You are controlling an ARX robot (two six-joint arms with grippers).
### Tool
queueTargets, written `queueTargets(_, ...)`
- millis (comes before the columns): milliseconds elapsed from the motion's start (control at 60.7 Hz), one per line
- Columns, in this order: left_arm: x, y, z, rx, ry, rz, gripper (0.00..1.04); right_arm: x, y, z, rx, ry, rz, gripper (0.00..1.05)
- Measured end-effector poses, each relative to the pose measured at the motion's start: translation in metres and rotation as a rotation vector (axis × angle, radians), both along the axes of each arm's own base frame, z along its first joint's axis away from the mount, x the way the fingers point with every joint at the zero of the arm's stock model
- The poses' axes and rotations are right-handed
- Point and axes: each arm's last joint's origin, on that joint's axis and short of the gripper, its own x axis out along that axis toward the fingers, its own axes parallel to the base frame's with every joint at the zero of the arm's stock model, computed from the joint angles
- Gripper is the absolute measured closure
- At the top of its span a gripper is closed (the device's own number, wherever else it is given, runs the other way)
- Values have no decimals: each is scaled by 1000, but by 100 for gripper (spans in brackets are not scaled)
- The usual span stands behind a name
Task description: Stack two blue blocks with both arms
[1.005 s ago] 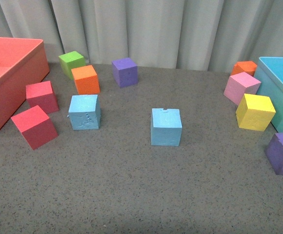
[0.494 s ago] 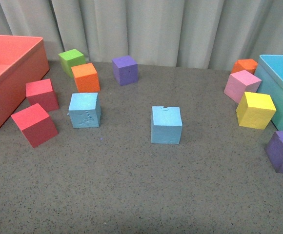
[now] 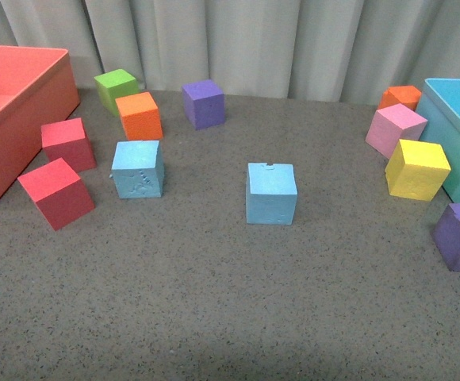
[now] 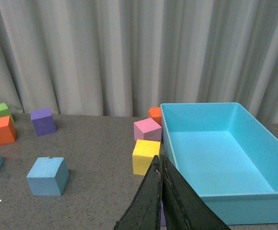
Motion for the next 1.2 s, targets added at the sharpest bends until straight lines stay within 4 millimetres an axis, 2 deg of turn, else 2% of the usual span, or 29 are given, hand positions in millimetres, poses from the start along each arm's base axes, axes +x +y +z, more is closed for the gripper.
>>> queueTargets(49,0,0,0,0,0,0,7,0,0,0,-1,0,0,103)
queueTargets(99,0,0,0,0,0,0,7,0,0,0,0,2,0,96)
queueTargets(445,0,0,0,0,0,0,7,0,0,0,0,1,0,34)
queueTargets(560,8,-1,-2,-78,227,67,7,0,0,0,0,2,0,14)
queueTargets(610,18,-4,-1,-90,274,68,7,0,0,0,1,1,0,8)
queueTargets(725,49,-17,14,-101,277,1,7,0,0,0,0,1,0,10)
queueTargets(857,102,-33,27,-89,293,-42,7,0,0,0,0,1,0,10)
queueTargets(972,151,-47,17,-56,410,-27,7,0,0,0,0,1,0,10)
queueTargets(1071,205,-62,-2,-27,570,-27,7,0,0,0,0,1,0,10)
queueTargets(1203,238,-76,-15,-3,694,-76,7,0,0,0,0,1,0,10)
